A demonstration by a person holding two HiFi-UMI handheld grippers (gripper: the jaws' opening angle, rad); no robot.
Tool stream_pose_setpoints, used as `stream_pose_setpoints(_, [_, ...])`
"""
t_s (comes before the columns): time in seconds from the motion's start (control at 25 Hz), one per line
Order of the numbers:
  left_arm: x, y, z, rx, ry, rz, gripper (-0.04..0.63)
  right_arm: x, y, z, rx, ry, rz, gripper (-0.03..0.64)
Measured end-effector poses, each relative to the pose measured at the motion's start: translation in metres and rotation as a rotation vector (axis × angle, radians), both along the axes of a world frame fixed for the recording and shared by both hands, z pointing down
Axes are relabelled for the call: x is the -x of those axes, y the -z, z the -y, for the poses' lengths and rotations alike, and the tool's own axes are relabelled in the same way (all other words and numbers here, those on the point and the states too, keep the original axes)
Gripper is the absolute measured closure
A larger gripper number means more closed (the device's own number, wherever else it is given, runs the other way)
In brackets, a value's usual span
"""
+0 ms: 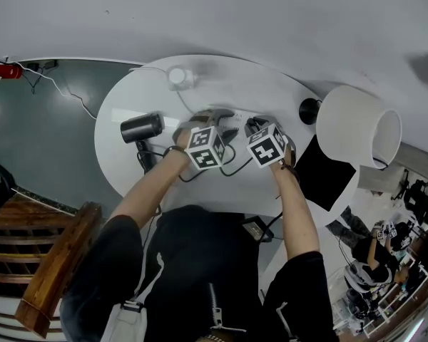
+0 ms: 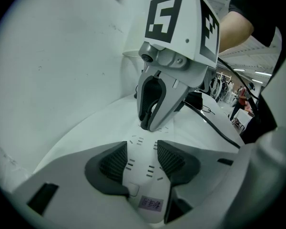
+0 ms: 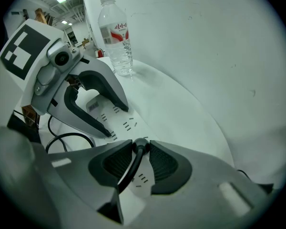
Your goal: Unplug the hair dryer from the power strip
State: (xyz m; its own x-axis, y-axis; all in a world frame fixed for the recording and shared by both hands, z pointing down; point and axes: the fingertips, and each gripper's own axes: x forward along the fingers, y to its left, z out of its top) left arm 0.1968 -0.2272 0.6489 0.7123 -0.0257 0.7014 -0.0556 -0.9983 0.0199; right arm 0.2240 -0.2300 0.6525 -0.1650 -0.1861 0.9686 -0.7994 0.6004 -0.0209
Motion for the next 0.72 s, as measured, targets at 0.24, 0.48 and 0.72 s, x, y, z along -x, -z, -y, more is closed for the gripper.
stream_pose_setpoints(0.24, [-0.0007,0.0009,0.0007,-0.002,0.001,-0.003,0.41,-0.0013,0.0011,0.0011,0.019,0.012,0.014,0.507])
stream_pose_setpoints(0.48, [-0.0013,0.0006,0.0016,-0.003,0.011,-0.002,0.41,-0.002,0.0026,0.0022,0.019,0.006,-0.003,0.509])
stream_pose_setpoints(0.72, [-0.0015,0.001,0.0018,0.013,0.018,-0.004,0.41,-0.0009,0.0028,0.0008,-0.005,0.055,-0.069,0.511])
